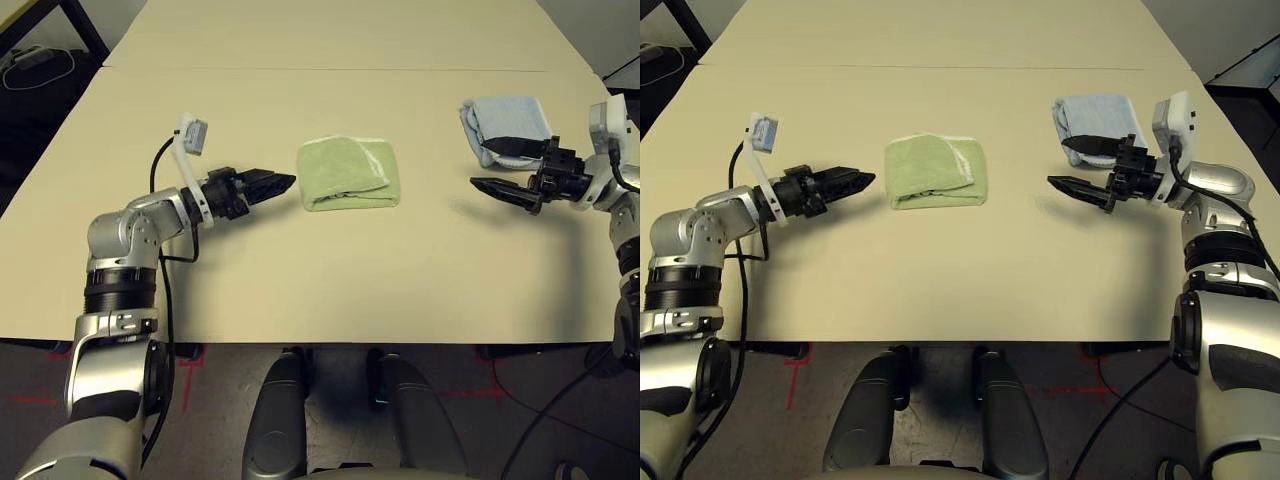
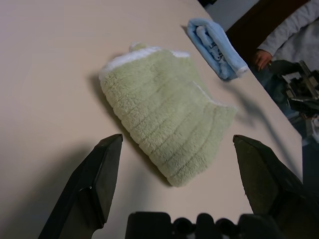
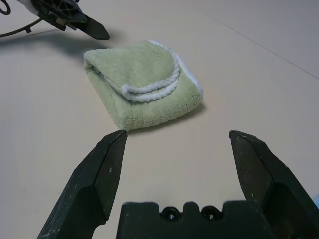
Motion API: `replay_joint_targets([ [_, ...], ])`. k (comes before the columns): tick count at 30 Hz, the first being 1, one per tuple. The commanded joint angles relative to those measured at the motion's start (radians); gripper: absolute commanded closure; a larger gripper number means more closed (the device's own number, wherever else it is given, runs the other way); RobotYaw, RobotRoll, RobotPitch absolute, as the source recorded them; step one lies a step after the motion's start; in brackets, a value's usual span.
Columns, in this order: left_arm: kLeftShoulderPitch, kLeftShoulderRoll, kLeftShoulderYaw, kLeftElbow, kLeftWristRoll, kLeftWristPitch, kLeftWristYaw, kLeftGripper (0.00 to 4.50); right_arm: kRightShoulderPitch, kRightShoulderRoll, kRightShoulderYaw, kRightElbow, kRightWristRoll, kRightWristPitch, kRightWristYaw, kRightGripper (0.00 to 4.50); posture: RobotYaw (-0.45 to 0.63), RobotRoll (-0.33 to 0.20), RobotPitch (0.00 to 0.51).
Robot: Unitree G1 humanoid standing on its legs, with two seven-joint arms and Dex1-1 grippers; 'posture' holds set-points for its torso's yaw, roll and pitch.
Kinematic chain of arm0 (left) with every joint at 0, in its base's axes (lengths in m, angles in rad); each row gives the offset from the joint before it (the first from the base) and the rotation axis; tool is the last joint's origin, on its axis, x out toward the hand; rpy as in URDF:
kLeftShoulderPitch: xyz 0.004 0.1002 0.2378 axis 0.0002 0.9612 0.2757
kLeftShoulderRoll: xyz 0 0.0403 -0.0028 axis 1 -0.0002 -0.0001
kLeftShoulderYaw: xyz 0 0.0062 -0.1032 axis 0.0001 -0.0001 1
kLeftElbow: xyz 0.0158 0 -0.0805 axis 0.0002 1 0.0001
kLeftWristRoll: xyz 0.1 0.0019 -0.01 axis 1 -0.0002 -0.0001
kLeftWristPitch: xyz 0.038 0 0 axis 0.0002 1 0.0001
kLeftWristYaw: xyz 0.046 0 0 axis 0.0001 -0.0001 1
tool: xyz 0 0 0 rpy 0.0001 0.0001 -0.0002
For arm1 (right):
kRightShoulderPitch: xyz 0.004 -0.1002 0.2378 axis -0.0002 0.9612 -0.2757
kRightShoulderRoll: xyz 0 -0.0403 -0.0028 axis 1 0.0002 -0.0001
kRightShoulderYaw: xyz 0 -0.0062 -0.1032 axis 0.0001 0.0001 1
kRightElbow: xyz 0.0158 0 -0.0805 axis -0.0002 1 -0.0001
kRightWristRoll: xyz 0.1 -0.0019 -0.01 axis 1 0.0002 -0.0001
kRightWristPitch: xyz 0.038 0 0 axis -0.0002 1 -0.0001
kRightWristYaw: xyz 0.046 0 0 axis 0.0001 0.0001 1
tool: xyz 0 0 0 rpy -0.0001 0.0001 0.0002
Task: Fold the towel and set it aside.
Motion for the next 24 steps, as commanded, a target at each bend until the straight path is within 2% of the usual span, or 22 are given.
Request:
replay_joint_targets([
  [1,-0.02,-0.015,-0.029,0.048,0.001,0.058,0.011,0.0,-0.001,-0.007,-0.006,0.021,-0.003,-0.01,0.005,0.02,0.13,0.0,0.207],
  [8,-0.066,-0.033,-0.059,0.123,0.007,0.138,0.008,0.0,-0.005,-0.011,-0.016,0.039,0.001,-0.015,-0.008,0.02,0.12,0.0,0.208],
  [24,-0.167,-0.121,-0.07,0.266,0.041,0.093,0.023,0.0,0.014,-0.003,-0.011,0.038,-0.003,-0.046,-0.01,0.02,0.11,0.0,0.208],
])
